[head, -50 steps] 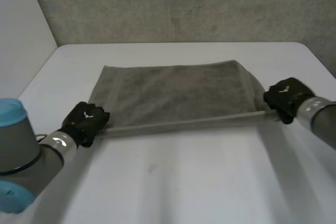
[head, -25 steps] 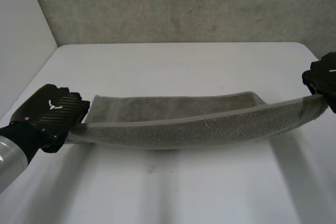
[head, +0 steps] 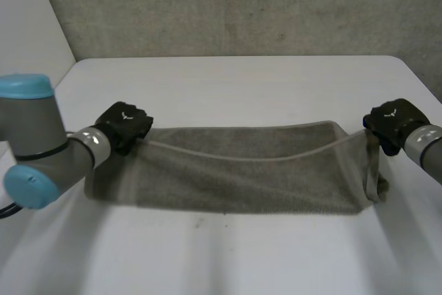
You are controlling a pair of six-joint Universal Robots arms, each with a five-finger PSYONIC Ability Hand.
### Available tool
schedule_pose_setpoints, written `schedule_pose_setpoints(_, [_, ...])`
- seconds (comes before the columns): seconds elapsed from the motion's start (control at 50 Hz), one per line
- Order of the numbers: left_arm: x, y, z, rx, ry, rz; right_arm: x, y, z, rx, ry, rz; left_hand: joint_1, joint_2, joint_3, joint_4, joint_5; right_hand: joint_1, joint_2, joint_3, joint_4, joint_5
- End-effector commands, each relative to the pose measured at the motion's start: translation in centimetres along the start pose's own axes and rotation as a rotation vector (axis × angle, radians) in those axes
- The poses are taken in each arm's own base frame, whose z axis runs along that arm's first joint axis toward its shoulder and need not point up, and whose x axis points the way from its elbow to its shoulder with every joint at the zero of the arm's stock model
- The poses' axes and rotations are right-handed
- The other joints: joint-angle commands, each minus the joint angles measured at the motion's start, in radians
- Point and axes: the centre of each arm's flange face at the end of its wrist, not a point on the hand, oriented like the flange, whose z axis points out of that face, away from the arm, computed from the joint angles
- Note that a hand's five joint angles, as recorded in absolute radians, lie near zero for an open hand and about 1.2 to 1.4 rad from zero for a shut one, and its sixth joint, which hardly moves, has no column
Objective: Fold the towel.
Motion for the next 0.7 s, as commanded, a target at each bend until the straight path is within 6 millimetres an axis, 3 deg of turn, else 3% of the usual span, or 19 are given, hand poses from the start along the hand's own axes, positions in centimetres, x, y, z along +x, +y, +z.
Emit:
schedule_pose_setpoints(0.02, [-0.1,0.2,3.4,0.024,-0.015,0.014,0.1,-0.7,2.6,0.082,0.093,-0.038,0.239,0.178,0.179,0.177,0.187,0.017,0.182,0.181,0.179,0.189])
schedule_pose_setpoints(0.1, [-0.6,-0.3,4.2,0.046,-0.033,0.025,0.5,-1.0,3.7,0.1,0.123,-0.048,0.239,0.178,0.179,0.177,0.187,0.017,0.182,0.181,0.179,0.189])
schedule_pose_setpoints(0.38, [1.0,-0.8,3.4,0.041,0.007,0.029,-0.1,-0.4,2.8,0.035,0.076,-0.029,0.239,0.178,0.179,0.177,0.187,0.017,0.182,0.181,0.179,0.189])
schedule_pose_setpoints(0.4, [1.2,-0.8,3.1,0.038,0.011,0.028,0.0,-0.3,2.4,0.008,0.07,-0.014,0.239,0.178,0.179,0.177,0.187,-0.273,-0.108,-0.109,-0.11,-0.1])
schedule_pose_setpoints(0.42, [1.3,-0.9,2.7,0.034,0.016,0.027,0.3,-0.6,1.9,-0.007,0.069,0.015,0.239,0.178,0.179,0.177,0.187,-0.761,-0.596,-0.597,-0.599,-0.589])
schedule_pose_setpoints(0.44, [1.3,-0.9,2.7,0.034,0.016,0.027,0.3,-0.6,1.9,-0.008,0.069,0.015,0.239,0.178,0.179,0.177,0.187,-0.766,-0.601,-0.602,-0.604,-0.594])
schedule_pose_setpoints(0.46, [1.6,-0.8,2.3,0.028,0.023,0.025,0.7,-1.0,1.4,-0.01,0.069,0.061,0.239,0.178,0.179,0.177,0.187,-0.981,-0.816,-0.817,-0.819,-0.809])
schedule_pose_setpoints(0.58, [2.3,-0.7,0.2,0.002,0.045,0.016,2.1,-2.7,0.8,0.003,0.041,0.294,0.239,0.178,0.179,0.177,0.187,-0.93,-0.765,-0.766,-0.768,-0.758])
schedule_pose_setpoints(0.7, [2.8,-0.8,-1.4,-0.008,0.056,0.012,1.7,-2.9,1.4,-0.016,-0.054,0.381,0.239,0.178,0.179,0.177,0.187,-0.877,-0.712,-0.713,-0.715,-0.705])
